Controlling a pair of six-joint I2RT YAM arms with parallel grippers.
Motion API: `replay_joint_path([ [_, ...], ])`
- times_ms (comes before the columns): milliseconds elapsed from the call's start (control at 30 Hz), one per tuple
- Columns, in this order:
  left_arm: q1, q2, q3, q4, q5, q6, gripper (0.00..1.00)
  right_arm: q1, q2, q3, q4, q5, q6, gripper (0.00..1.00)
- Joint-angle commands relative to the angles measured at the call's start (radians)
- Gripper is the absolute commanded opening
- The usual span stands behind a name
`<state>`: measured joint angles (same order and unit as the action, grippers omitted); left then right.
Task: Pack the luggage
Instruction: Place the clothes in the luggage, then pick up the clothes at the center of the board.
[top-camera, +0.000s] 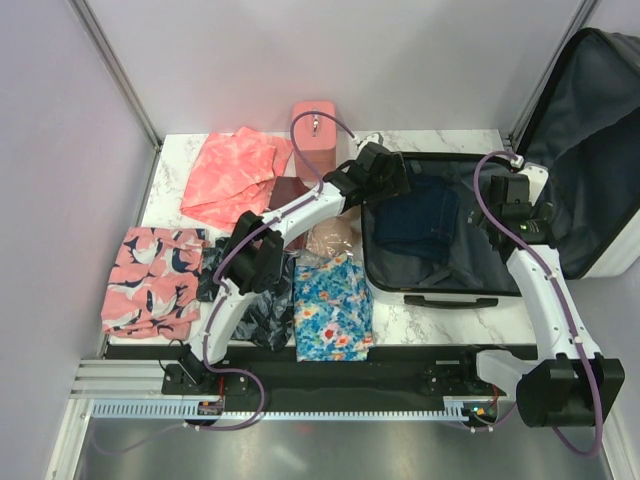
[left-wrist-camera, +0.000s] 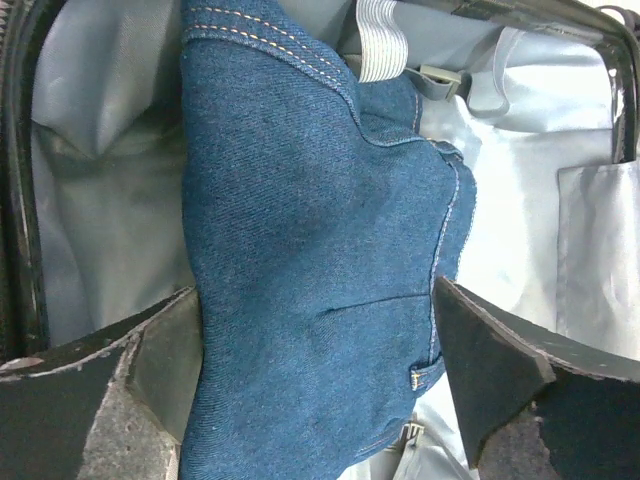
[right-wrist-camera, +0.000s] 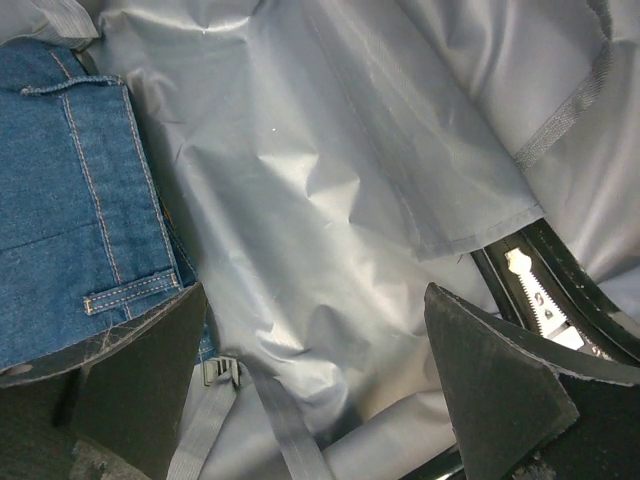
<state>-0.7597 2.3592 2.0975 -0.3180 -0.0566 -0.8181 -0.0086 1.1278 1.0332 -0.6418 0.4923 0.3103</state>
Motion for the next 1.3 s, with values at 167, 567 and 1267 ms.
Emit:
replay_joint_path([
  [167,0.048,-0.147,-0.059,-0.061,-0.18,0.146,0.99,0.002,-0.098,-0.013,0.031,-0.027,-0.025,0.98],
  [567,0.023,-0.29,-0.117,-0.038,-0.069,0.208,0.99,0.002,-0.177,-0.036,0.031,-0.113,-0.063,0.98],
  [1267,0.022,-1.214,-1.249,-0.021,-0.043,0.217,0.75,0.433,-0.183,-0.14,0.096,-0.337,0.032,0.98],
])
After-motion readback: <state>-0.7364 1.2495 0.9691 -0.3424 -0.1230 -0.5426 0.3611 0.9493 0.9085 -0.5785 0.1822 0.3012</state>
